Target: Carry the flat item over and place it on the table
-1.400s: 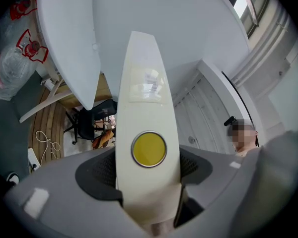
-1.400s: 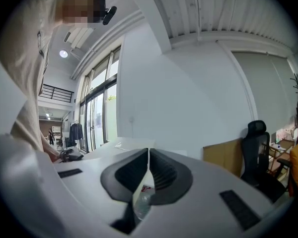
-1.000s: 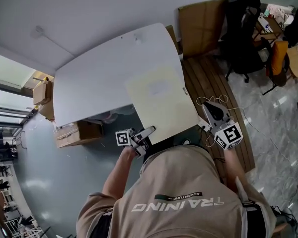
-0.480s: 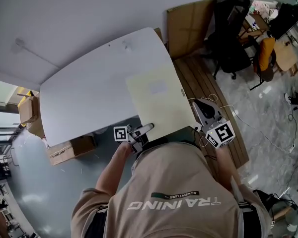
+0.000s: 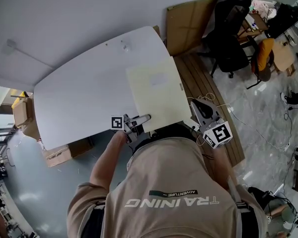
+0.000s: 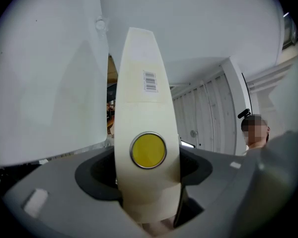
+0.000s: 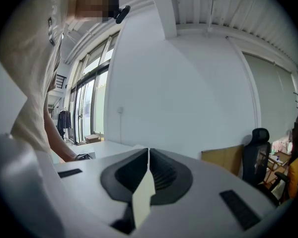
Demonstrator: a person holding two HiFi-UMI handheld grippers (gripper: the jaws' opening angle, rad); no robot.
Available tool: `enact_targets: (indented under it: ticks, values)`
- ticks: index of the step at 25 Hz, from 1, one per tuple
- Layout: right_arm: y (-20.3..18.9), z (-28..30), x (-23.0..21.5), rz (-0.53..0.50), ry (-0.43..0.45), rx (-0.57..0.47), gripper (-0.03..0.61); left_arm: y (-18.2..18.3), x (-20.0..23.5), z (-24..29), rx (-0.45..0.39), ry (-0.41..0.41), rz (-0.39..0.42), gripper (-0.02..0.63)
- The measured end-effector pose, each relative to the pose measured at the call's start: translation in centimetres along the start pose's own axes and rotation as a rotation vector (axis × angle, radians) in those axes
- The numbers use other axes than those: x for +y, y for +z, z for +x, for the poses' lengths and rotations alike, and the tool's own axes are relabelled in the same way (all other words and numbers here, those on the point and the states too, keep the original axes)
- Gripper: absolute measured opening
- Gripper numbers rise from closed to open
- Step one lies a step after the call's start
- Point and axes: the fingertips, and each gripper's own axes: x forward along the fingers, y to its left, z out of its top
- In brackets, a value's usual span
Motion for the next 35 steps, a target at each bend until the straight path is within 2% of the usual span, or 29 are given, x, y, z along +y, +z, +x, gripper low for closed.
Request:
enact_targets:
  ticks: [8,13,18,25,27,32,35]
  values:
    - [0.4,3.6,-6.0,0.012,0.055,-0.018,0.012,2.9,0.6,1.1,-0.022,0.011,-0.012,0.304]
    - [0.5,6.1,-9.5,0.015,0.111,-0.045,0.012,3.6,2.6,1.2,-0.046,0.065,-0.048,0.304]
    - [-0.8,6.6,-11.5,0.045,0.171,0.006,0.012,4.7,4.3,2.2,-0.075,0.099,-0.072,0.304]
    - [-2.8,7.2,-10.9,0.106,0.184,0.047,0.012,6.2,6.2,2.1,-0.105,0.109,-0.133,0.304]
    - [-2.7,7.7,-10.4,0.101,0.19,0.049,0.012,6.3,6.8,2.2,-0.064,0.13,-0.149,0.304]
    - [-2.0,8.7,-9.6,0.1,0.191,0.039,0.012,4.0,7.6,3.3,0.157,0.204,-0.206,0.304]
    - [-1.3,9.3,-9.1,0.097,0.186,0.019,0.012,4.4,7.7,3.4,0.185,0.209,-0.211,0.304]
